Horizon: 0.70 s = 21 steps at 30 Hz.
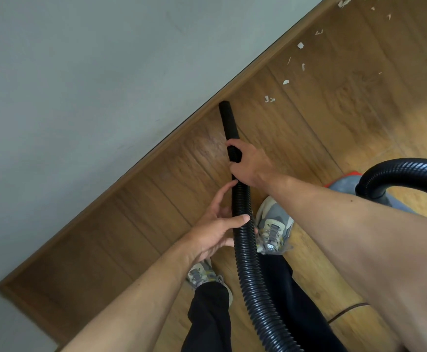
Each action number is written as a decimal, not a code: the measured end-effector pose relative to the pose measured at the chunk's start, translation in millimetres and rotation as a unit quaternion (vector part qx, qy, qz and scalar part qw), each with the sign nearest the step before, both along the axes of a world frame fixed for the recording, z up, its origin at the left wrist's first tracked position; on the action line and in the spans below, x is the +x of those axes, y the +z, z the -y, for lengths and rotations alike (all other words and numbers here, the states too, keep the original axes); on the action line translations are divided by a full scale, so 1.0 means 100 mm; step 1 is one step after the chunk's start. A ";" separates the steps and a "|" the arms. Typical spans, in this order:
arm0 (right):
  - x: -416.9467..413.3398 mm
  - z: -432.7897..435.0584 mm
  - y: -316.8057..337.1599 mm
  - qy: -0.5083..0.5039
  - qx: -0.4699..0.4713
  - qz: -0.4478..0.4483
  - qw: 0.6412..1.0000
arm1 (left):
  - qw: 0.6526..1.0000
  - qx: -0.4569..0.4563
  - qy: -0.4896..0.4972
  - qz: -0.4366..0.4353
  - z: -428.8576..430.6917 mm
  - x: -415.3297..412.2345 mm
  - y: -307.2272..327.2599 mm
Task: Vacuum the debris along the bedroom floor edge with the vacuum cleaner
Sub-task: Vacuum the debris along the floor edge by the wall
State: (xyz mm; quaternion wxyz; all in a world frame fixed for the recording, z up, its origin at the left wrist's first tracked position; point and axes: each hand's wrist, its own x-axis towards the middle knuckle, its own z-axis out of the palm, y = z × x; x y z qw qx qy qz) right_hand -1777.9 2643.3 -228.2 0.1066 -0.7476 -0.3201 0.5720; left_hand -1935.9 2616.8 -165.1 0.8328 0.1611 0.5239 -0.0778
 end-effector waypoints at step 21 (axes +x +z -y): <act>0.18 -0.16 0.01 0.170 -0.080 0.053 0.981 | 0.993 -0.064 0.092 0.042 0.13 0.23 0.04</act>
